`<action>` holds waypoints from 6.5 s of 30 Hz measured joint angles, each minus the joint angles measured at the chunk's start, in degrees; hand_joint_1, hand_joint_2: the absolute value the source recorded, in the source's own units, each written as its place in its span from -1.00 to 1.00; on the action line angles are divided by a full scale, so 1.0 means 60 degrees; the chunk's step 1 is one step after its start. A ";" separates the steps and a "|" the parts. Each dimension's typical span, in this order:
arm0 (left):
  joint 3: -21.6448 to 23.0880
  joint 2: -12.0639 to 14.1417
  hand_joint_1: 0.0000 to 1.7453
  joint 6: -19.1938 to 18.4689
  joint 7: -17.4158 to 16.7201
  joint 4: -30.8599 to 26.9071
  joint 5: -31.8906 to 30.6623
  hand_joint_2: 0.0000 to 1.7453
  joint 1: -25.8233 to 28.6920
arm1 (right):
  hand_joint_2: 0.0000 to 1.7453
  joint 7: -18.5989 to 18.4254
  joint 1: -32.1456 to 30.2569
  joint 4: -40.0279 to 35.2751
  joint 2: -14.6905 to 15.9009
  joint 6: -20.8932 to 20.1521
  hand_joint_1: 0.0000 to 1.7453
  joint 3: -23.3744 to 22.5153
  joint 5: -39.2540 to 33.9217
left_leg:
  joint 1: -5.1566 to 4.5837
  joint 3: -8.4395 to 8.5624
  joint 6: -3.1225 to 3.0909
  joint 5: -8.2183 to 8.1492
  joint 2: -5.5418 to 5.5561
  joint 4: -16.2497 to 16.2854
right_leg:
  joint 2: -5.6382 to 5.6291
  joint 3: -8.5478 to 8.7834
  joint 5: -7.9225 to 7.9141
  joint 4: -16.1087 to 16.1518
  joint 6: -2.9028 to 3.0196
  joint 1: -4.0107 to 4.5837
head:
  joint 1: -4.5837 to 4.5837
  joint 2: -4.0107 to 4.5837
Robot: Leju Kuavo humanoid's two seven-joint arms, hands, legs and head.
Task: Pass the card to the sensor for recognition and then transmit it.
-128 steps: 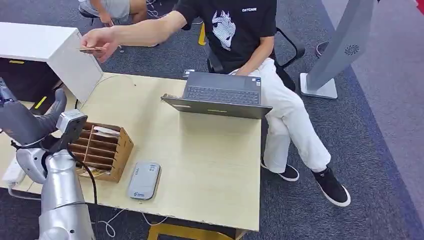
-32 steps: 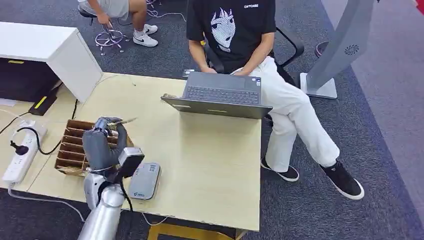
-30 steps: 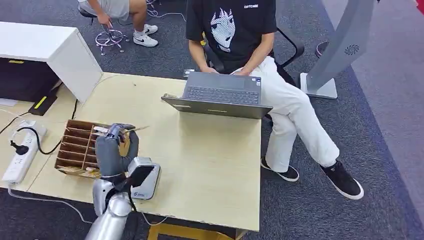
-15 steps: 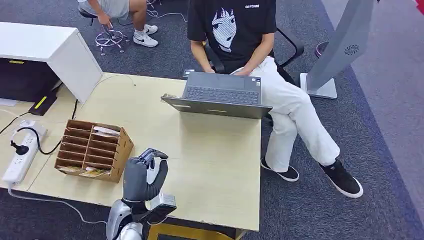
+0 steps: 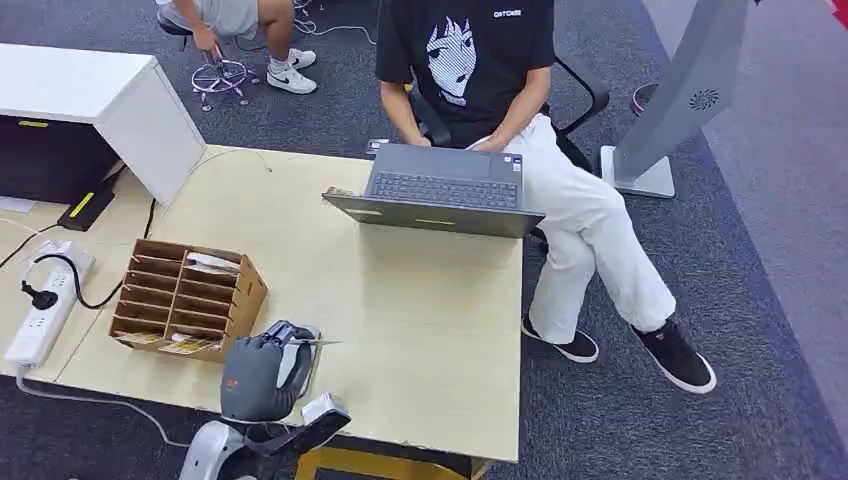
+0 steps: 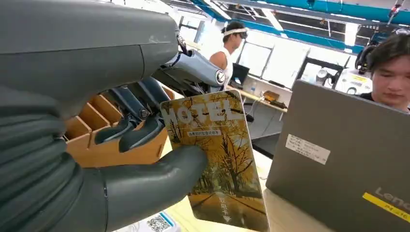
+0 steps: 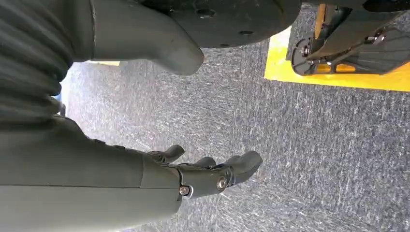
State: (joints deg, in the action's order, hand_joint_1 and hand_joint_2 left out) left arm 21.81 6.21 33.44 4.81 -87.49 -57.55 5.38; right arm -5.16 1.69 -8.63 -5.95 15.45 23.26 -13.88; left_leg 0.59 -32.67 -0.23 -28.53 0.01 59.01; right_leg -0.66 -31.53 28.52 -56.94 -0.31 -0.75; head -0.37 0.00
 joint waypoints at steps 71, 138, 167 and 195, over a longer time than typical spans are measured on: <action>-0.5191 -0.2186 1.00 0.1180 0.3523 -0.0318 -0.2222 1.00 -0.0906 | 1.00 -0.0230 -0.0016 0.0025 -0.0033 0.0051 -1.00 0.0175 0.0401 | 0.0001 0.0013 0.0000 0.0003 0.0008 0.0005 | 0.0006 0.0011 -0.0004 -0.0003 -0.0001 0.0000 | 0.0004 0.0000; -0.6679 0.0114 -1.00 0.0542 0.1660 0.4532 0.0727 1.00 -0.6206 | 1.00 -0.0211 0.0148 0.0022 0.0117 -0.0149 -1.00 0.0871 0.0823 | 0.0008 0.0008 0.0016 0.0023 -0.0011 0.0007 | -0.0015 -0.0007 -0.0019 -0.0015 0.0010 0.0003 | 0.0004 0.0000; 0.0402 0.6365 -1.00 -1.0910 -0.2073 0.0007 1.0594 1.00 -1.1644 | 1.00 0.0004 0.0022 0.0029 0.0117 -0.0149 -1.00 0.0554 0.0186 | 0.0015 -0.0021 0.0020 0.0023 -0.0059 0.0004 | -0.0071 -0.0052 -0.0024 -0.0022 0.0020 0.0002 | 0.0000 0.0000; 0.4401 1.1373 -1.00 -0.6162 -0.0732 -0.4065 0.7471 1.00 -0.8567 | 1.00 -0.0102 0.0088 0.0022 0.0073 -0.0168 -1.00 0.0496 0.0303 | 0.0002 -0.0006 0.0027 0.0021 -0.0047 -0.0009 | -0.0053 -0.0038 -0.0015 -0.0021 0.0027 -0.0002 | 0.0000 0.0000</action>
State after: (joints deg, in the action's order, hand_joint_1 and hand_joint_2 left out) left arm 48.22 74.45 -3.53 0.42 -111.89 -12.72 -46.02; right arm -5.77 2.22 -8.50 -5.51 14.45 26.23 -12.06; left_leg 0.61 -32.70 -0.07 -28.41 -0.27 58.96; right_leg -0.98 -31.75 28.42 -57.06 -0.15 -0.76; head -0.37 0.00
